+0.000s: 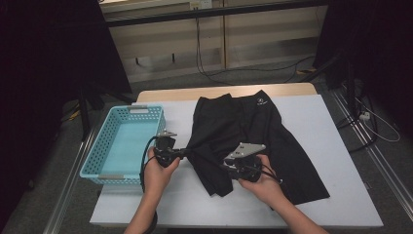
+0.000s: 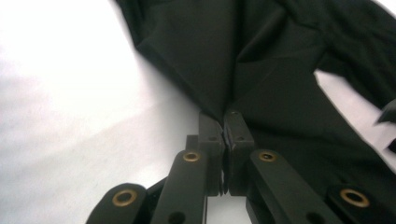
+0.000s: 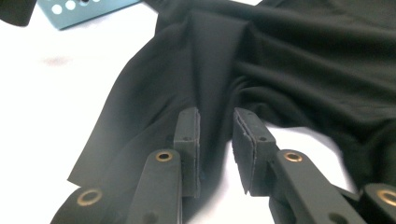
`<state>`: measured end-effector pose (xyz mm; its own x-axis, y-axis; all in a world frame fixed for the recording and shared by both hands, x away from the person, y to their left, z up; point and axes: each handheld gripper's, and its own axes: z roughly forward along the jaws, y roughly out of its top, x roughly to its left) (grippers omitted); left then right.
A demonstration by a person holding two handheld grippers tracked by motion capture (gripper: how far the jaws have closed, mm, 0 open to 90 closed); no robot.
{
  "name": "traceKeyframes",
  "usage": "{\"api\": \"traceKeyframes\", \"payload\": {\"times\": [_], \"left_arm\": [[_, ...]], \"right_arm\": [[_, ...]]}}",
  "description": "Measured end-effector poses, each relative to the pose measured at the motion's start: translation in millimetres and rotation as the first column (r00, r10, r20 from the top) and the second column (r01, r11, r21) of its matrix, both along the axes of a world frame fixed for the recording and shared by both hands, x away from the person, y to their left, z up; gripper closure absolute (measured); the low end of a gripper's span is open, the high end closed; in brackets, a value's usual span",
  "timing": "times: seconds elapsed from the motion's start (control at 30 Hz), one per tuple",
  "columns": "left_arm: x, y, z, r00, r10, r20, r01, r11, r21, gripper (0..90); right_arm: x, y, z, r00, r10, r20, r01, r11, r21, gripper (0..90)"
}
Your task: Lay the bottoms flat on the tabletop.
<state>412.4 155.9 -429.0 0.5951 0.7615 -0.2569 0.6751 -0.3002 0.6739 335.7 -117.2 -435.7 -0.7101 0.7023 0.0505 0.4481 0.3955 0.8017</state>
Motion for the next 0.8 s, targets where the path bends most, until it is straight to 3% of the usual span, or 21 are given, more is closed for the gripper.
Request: {"api": "traceKeyframes", "payload": {"times": [0.13,0.2,0.27,0.63,0.8], "left_arm": [[0.3,-2.1,-2.5,1.0,-0.001,0.002,0.001,1.0,0.009,87.6],[0.4,-3.0,-4.2,1.0,0.002,-0.001,-0.002,1.0,0.006,87.4],[0.9,-2.2,-4.9,0.9998,-0.01,-0.015,0.01,0.9999,0.0,87.3],[0.8,-3.2,-5.6,0.9998,-0.02,-0.009,0.02,0.9998,-0.01,86.1],[1.0,-2.3,-5.4,0.9997,-0.021,-0.01,0.02,0.9997,-0.011,84.5]], "right_arm": [[2.2,-8.4,-4.4,0.9997,-0.025,-0.003,0.024,0.998,-0.06,71.7],[2.4,-6.5,-10.7,0.9996,-0.01,-0.025,0.008,0.996,-0.089,71.5],[1.9,-1.7,-13.5,0.9998,0.003,-0.02,-0.006,0.994,-0.106,70.4],[-5.1,30.1,-15.8,0.9916,0.129,-0.008,-0.13,0.987,-0.093,64.5],[-5.4,32.9,-16.5,0.9915,0.13,-0.002,-0.13,0.986,-0.103,60.2]]}}
